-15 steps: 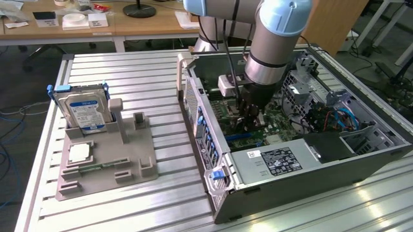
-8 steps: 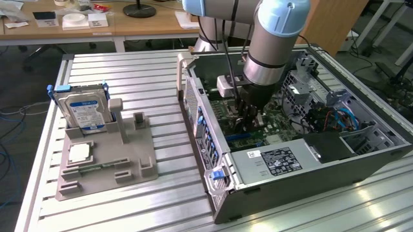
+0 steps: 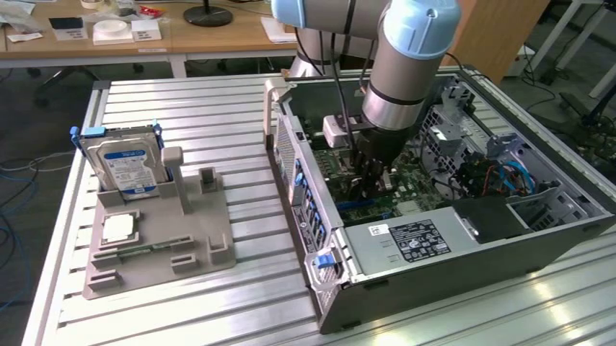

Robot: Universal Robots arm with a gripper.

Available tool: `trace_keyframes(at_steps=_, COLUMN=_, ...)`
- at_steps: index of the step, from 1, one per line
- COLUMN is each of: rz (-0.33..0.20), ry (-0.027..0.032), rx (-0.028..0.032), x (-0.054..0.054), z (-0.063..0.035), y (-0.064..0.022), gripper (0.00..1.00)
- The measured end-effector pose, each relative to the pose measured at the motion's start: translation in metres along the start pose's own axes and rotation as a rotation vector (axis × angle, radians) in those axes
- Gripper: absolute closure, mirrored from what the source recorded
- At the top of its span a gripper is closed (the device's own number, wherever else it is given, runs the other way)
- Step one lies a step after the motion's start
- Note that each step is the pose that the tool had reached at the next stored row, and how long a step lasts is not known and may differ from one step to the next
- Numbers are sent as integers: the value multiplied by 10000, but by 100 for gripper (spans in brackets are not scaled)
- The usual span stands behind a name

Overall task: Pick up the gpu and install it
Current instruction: 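Insert the gpu into the slot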

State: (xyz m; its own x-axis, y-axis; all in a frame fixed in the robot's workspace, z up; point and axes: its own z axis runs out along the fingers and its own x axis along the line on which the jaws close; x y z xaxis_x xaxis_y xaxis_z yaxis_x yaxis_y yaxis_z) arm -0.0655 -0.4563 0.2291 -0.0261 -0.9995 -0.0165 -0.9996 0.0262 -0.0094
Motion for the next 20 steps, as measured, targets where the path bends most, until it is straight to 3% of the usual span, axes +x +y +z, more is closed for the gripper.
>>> trace_keyframes(at_steps=20, rz=0, ry=-12, rx=-2, x=1, z=49, y=10, gripper=72)
